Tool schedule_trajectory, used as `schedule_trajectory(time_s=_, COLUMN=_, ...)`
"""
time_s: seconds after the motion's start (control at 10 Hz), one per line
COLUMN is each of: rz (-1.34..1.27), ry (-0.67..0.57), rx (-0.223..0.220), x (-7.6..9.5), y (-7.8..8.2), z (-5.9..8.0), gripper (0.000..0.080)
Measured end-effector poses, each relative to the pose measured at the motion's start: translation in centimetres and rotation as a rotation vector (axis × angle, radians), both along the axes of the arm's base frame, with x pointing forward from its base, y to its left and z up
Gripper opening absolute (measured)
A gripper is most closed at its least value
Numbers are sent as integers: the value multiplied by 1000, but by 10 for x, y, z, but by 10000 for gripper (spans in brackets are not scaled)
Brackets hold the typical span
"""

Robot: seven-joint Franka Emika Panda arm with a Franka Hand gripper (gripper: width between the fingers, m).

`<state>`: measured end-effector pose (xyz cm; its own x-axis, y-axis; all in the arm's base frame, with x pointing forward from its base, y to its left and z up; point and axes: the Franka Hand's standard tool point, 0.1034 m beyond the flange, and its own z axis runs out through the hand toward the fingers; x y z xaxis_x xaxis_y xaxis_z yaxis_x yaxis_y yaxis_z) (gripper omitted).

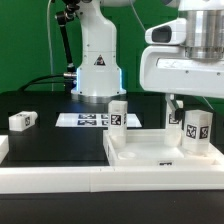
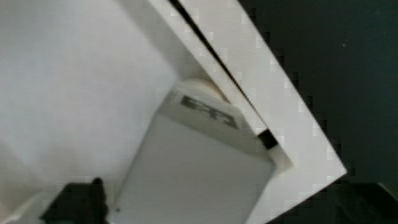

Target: Assemble square table

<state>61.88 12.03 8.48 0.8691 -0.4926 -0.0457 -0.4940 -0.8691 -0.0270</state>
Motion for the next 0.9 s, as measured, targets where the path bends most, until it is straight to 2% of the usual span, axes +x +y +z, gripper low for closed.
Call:
schedule_trajectory(time_s=0.5, rz=417, ry=-22, rx=10, x=0, y=0, z=-1, gripper=649)
schedule_trajectory(time_s=0.9, rz=686, ry=-20, rx=10, x=-8, y=2, z=-5, gripper=649)
